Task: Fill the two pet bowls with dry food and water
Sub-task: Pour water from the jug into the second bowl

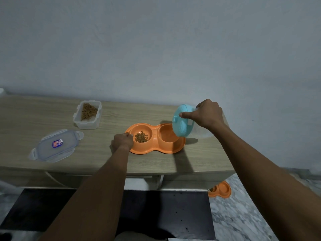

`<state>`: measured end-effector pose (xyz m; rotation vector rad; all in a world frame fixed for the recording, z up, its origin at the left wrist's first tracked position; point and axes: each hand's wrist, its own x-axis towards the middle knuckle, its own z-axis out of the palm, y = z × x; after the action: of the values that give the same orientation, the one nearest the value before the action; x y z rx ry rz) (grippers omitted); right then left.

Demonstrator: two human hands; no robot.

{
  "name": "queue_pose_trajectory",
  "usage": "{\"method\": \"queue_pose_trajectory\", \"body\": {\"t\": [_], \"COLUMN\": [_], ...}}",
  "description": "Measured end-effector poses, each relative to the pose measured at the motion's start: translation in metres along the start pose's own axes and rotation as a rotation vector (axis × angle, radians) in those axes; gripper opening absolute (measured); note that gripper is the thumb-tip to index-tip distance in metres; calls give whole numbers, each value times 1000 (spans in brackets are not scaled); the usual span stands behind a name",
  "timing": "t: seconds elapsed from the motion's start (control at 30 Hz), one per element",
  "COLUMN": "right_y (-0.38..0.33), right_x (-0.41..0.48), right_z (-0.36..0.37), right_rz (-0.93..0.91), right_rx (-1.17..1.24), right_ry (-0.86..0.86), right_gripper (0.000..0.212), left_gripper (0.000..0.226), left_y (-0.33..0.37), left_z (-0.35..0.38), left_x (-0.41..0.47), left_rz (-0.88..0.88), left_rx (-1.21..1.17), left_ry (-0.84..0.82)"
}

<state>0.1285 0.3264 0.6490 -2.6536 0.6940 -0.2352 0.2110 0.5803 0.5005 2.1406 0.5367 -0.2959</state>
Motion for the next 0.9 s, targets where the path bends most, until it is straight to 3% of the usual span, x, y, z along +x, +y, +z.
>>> {"method": "queue_pose_trajectory", "body": {"t": [0.43, 0.73, 0.9], "right_y": [40, 40, 19], "right_x": [-15, 5, 25], "right_z": [31, 52, 68], "right_rz": [285, 612, 632], "right_rx": [515, 1035, 1200], "right_ry": [119, 345, 412], "right_gripper": [58, 59, 57], "left_gripper": [36, 30, 29], "left_y": [9, 11, 21], "left_z": [-3, 2, -4], "left_x": [-6, -3, -1], "left_rz": [-32, -16, 35], "left_rx": [4, 24, 64], "left_ry": [4, 12, 6]}}
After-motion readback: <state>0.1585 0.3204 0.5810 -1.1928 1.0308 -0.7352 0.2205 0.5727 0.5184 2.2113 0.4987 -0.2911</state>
